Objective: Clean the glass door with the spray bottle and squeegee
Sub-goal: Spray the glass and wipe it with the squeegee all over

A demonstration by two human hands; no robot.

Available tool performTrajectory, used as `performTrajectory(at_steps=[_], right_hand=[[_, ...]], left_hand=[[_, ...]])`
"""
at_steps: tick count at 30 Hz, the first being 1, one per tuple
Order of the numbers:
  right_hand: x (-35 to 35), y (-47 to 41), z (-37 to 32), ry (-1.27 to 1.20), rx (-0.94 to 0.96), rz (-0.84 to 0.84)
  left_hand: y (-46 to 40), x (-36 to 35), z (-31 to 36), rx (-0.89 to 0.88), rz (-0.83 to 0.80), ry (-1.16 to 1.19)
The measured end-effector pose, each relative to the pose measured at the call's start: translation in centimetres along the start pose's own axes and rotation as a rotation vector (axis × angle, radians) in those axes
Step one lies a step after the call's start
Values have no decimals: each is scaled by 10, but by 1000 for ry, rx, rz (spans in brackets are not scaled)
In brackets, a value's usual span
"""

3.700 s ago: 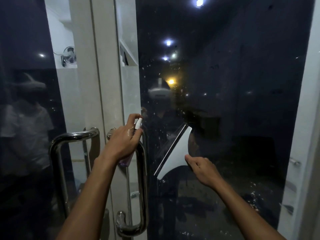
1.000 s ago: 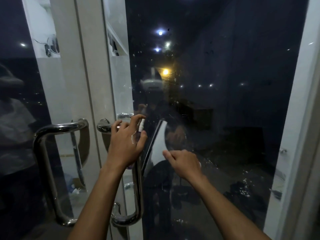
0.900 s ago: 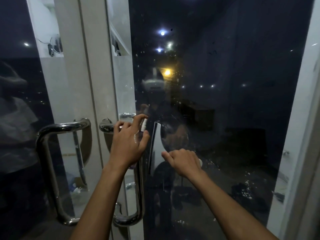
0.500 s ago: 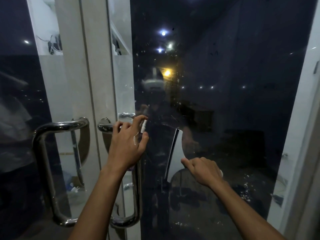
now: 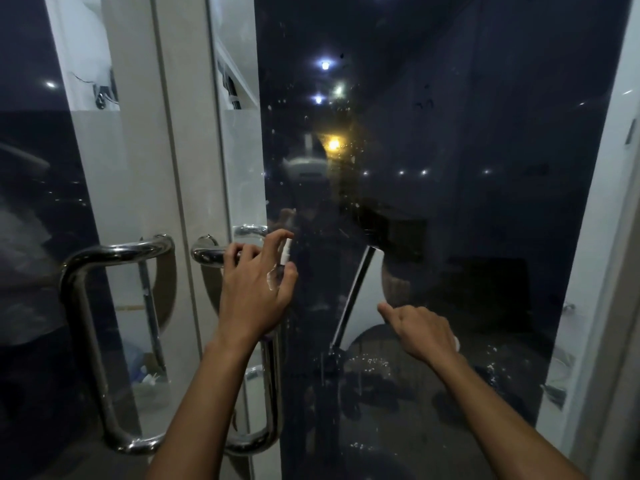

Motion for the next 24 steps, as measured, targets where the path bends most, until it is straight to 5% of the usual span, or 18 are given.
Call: performTrajectory(at_steps=[6, 15, 24], right_hand=[[7, 14, -5, -64, 42, 76], [30, -12, -108, -49, 272, 110], [-21, 30, 46, -95, -98, -46]], left_hand=[[2, 0, 2, -5, -21, -17], [3, -1, 5, 4, -1, -27], [5, -1, 7, 27, 33, -48]])
Point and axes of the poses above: each hand's wrist, its own y-axis away from the middle knuckle, its own x-axis out of the back of the hand, z = x × y, the point moved 6 cm from there along -y, towards the middle knuckle
